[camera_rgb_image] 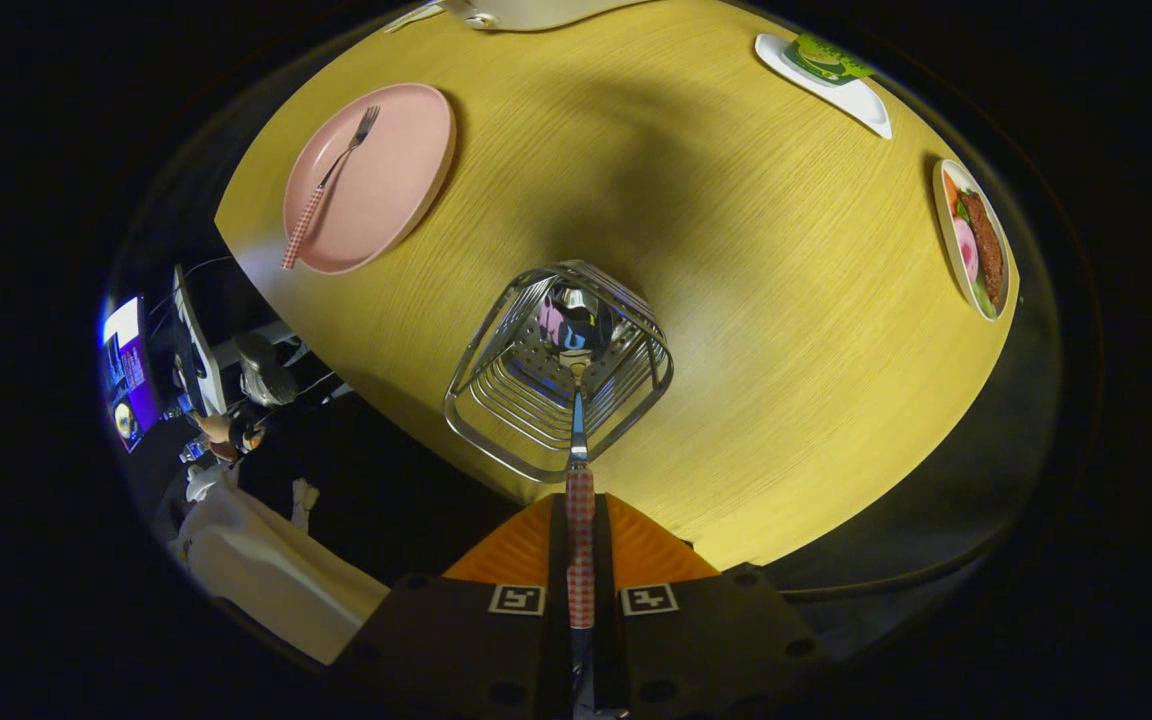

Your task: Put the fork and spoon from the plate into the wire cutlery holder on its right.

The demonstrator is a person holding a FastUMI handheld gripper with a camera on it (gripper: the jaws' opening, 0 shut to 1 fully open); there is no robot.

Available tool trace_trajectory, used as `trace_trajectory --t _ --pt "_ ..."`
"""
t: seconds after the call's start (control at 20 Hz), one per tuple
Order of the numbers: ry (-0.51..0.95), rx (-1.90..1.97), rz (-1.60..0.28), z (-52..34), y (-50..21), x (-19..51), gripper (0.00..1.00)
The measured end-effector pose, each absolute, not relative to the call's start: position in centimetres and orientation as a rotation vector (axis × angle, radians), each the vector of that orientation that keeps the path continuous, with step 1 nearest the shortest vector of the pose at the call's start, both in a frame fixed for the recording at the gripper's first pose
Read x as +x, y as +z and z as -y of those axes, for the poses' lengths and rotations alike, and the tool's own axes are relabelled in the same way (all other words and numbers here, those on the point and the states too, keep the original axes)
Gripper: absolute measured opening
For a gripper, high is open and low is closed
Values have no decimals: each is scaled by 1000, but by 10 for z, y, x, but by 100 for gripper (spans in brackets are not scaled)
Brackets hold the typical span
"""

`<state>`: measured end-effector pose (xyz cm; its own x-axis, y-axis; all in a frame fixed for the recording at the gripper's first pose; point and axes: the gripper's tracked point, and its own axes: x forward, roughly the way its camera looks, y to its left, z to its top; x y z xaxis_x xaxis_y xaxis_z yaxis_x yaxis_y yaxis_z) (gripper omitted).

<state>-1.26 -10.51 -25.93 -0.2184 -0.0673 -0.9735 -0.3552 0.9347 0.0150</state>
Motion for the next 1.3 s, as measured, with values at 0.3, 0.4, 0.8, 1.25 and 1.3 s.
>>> trace_trajectory --t 0.3,0.4,0.8,1.25,1.3 --pt "293 -305 -1749 93 -257 -6 29" --pt "297 -285 -1708 92 -253 -3 41" --pt "308 -139 -1358 54 -218 14 97" --pt "186 22 -831 15 -127 55 100" --pt "174 19 -785 11 -121 57 99"
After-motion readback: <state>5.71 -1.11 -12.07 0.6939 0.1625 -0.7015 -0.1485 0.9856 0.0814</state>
